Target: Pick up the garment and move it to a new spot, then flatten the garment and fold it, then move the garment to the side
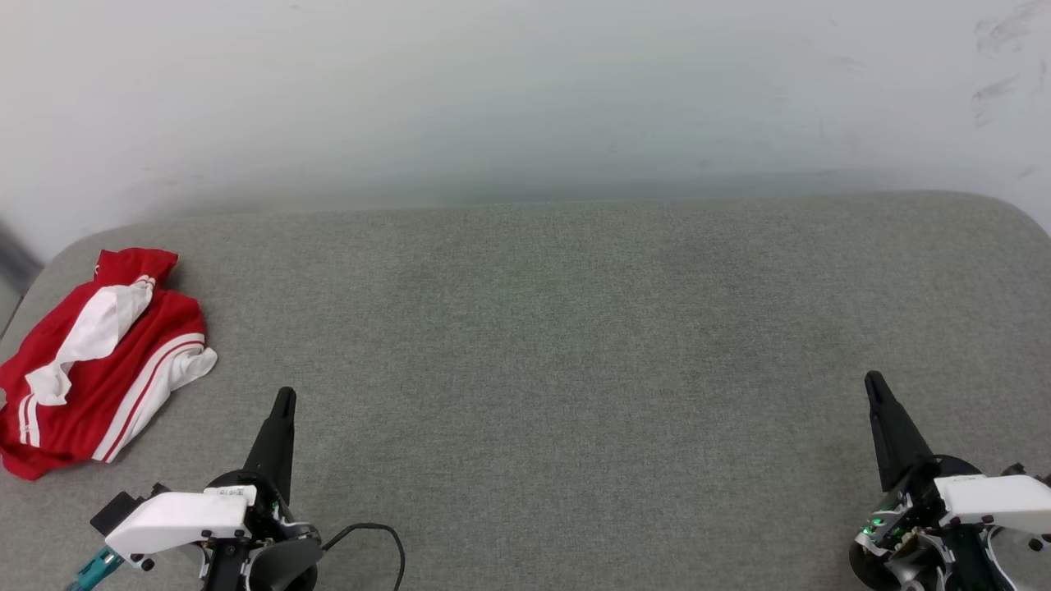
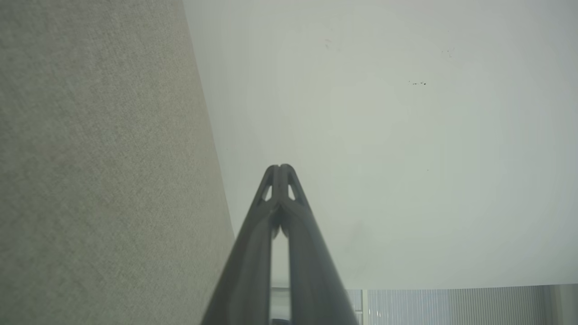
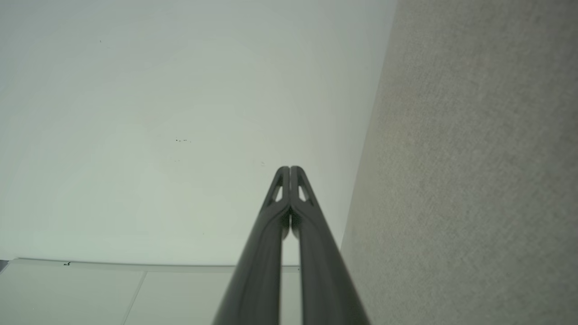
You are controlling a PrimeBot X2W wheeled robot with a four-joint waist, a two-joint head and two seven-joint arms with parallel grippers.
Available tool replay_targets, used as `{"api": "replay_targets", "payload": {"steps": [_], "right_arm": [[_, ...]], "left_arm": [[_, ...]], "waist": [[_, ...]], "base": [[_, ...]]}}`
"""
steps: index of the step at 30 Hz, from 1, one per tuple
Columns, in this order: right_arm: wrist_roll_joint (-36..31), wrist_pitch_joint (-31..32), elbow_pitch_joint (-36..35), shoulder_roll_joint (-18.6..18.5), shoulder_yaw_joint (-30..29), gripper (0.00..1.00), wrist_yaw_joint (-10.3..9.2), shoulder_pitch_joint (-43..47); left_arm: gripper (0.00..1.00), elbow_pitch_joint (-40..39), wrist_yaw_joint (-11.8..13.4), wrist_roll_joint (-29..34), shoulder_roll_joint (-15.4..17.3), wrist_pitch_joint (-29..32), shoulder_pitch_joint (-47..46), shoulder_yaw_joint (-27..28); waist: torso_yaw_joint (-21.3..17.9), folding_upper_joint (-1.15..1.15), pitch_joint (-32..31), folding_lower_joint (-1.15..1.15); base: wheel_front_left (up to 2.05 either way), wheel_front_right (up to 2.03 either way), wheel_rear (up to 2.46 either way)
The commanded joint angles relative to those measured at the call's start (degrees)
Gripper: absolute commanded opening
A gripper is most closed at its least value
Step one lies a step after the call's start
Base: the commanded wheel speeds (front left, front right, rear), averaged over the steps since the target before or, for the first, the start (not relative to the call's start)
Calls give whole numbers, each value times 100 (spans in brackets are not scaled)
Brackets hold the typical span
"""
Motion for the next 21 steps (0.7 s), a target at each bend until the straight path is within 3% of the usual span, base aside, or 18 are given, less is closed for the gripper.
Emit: {"api": "replay_targets", "payload": {"steps": [1, 21], "right_arm": [[-26, 5, 5, 23, 4, 0, -2, -67], [-25, 4, 5, 23, 4, 0, -2, -67]], "left_arm": [[0, 4, -19, 10, -7, 24, -42, 16], [0, 4, -19, 10, -7, 23, -42, 15]], "waist": [[0, 0, 0, 0], [0, 0, 0, 0]], "base": [[0, 0, 0], [0, 0, 0]]}}
